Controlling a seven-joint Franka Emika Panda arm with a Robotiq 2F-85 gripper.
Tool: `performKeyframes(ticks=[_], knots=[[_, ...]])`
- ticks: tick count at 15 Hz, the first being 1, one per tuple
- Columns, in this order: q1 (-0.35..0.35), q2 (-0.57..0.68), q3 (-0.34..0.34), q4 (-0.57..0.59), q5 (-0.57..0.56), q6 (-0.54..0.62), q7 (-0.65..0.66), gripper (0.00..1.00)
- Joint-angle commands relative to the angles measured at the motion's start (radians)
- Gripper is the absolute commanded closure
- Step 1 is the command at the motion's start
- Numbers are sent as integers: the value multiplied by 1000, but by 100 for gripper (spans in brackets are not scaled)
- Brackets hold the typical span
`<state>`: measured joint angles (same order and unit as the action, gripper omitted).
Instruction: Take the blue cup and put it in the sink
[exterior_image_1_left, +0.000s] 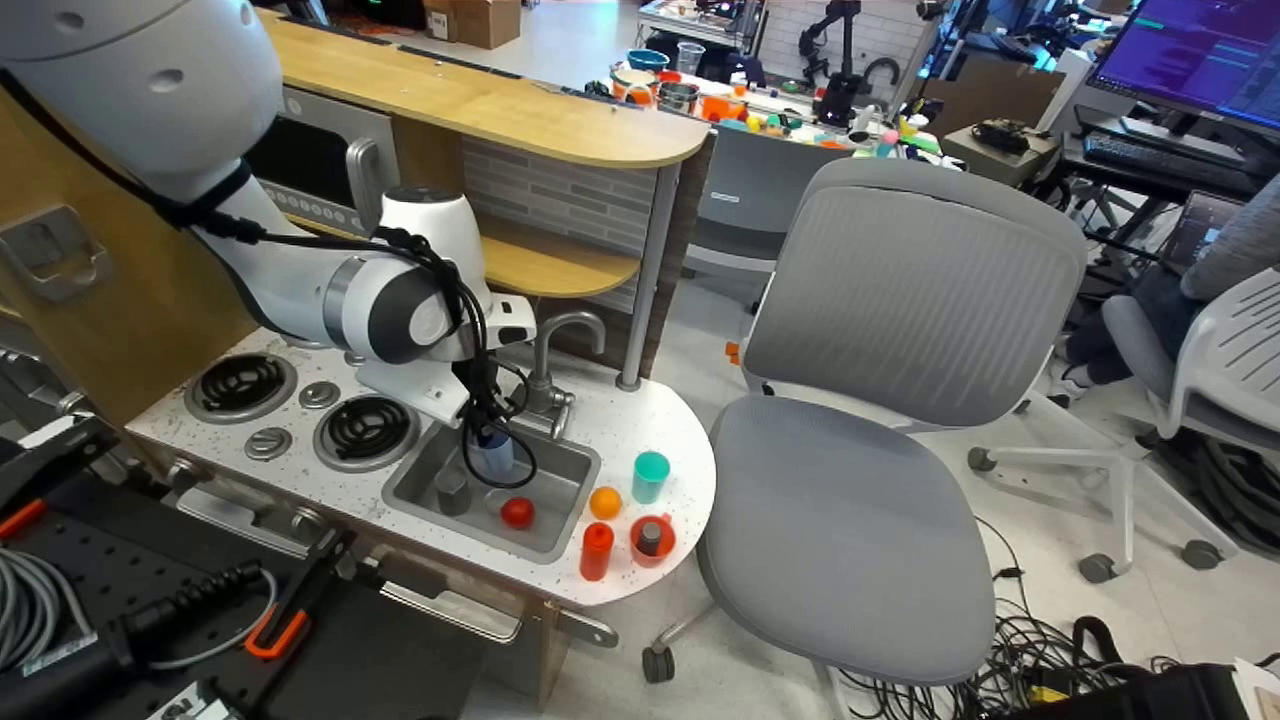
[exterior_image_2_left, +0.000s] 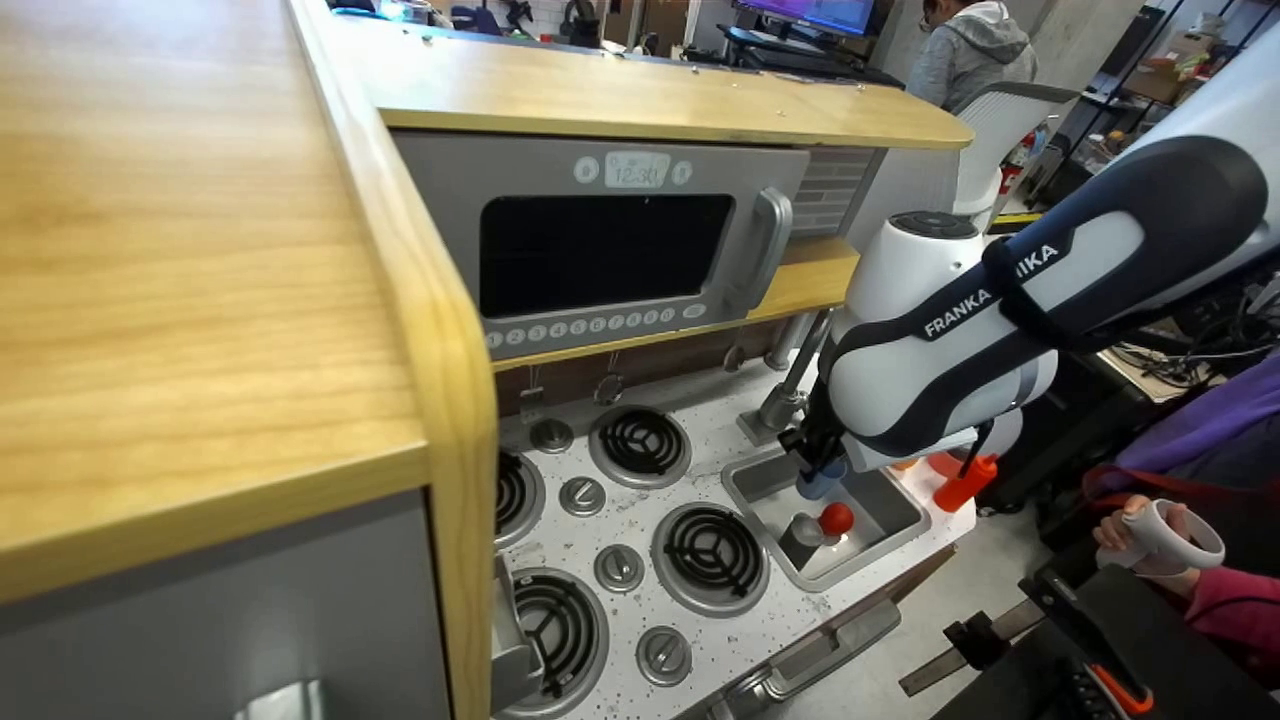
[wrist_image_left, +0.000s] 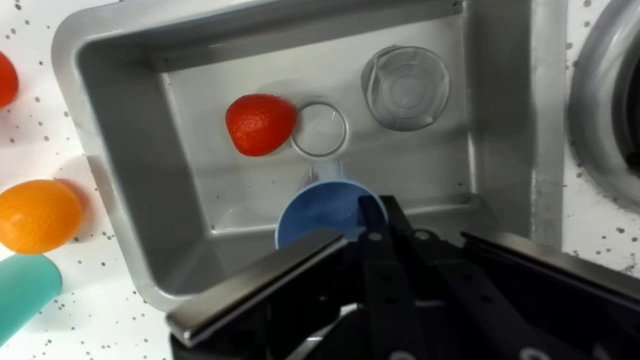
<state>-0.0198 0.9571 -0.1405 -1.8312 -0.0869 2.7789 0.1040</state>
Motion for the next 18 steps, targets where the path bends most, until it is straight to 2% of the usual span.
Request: performKeyframes(ticks=[1, 8, 18], knots=[[-38, 58, 38, 88, 32, -48, -29, 99], [-73, 133, 73, 173, 70, -107, -35, 99], [-47, 192, 59, 229, 66, -115, -26, 99]])
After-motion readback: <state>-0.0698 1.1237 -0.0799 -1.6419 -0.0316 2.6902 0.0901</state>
